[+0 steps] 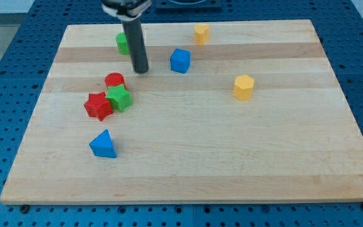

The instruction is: Place the green circle into the group of red and green blocks

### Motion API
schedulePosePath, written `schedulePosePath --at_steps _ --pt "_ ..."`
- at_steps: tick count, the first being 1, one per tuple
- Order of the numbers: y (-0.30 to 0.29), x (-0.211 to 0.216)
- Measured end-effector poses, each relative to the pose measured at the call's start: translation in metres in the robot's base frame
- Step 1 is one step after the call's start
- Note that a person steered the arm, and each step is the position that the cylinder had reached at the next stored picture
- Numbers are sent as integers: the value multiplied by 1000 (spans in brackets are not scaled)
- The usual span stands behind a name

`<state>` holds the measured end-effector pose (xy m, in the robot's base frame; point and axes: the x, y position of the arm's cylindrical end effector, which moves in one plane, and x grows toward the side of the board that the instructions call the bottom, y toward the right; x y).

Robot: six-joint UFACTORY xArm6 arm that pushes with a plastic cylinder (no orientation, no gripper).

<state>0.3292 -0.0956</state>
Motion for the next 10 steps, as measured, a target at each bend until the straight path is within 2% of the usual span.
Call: schedulePosePath --at_steps 2,3,5,7,9,10 --pt "3 -92" --pt "-36 -92" --pt "-97 -36" --pt "-133 26" --pt "-127 34" --pt "-128 6"
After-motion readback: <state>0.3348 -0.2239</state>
